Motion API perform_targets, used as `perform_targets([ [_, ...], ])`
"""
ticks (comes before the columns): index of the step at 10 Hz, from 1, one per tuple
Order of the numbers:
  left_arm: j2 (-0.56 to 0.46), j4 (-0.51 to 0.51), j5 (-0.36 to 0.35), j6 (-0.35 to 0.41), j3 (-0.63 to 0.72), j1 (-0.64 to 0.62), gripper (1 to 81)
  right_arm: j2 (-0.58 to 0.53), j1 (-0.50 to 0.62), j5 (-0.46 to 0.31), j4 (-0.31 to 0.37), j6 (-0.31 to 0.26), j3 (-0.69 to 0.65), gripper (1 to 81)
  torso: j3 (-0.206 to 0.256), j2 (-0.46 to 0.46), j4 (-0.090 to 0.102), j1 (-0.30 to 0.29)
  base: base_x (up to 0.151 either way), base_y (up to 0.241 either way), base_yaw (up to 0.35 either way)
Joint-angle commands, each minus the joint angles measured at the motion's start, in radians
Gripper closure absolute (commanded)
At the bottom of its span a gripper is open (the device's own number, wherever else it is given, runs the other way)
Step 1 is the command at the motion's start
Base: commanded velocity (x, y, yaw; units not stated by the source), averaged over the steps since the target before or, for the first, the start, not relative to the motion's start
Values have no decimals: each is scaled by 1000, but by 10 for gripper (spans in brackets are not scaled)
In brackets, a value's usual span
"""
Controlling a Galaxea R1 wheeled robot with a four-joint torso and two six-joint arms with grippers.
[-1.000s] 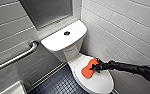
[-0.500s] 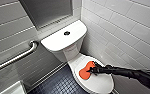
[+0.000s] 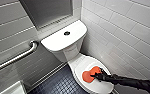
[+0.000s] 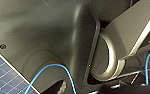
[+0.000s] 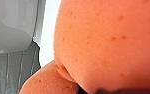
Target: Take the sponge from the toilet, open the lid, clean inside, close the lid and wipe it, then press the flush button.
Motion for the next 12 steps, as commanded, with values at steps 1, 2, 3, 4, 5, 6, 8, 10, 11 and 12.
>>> perform_targets([
  [1,-3,3,86,5,10,35,10,-140,-20,1,-33,-6,126,811,0,0,0,0,0,0,0],
  [2,-5,3,88,5,10,35,10,-180,-54,28,-32,-6,157,811,0,0,0,0,0,0,0],
  [3,-5,3,88,5,10,35,10,-224,-83,57,-32,-6,186,811,0,0,0,0,0,0,0],
  [4,-5,3,88,5,10,35,10,-275,-115,85,-32,-6,221,811,0,0,0,0,0,0,0],
  [5,-3,3,88,5,10,35,10,-324,-156,120,-32,-6,252,811,0,0,0,0,0,0,0],
  [6,-3,3,88,5,10,35,10,-374,-204,163,-34,-6,278,811,0,0,0,0,0,0,0],
  [8,-2,5,88,5,10,35,10,-441,-328,277,-34,-6,295,811,0,0,0,0,0,0,0],
  [10,-3,5,88,5,10,35,10,-457,-459,383,-34,-10,257,811,0,0,0,0,0,0,0],
  [11,-3,5,88,5,10,35,10,-461,-505,409,-34,-12,240,811,0,0,0,0,0,0,0],
  [12,-3,5,88,5,10,35,10,-476,-543,410,-34,-13,246,811,0,0,0,0,0,0,0],
])
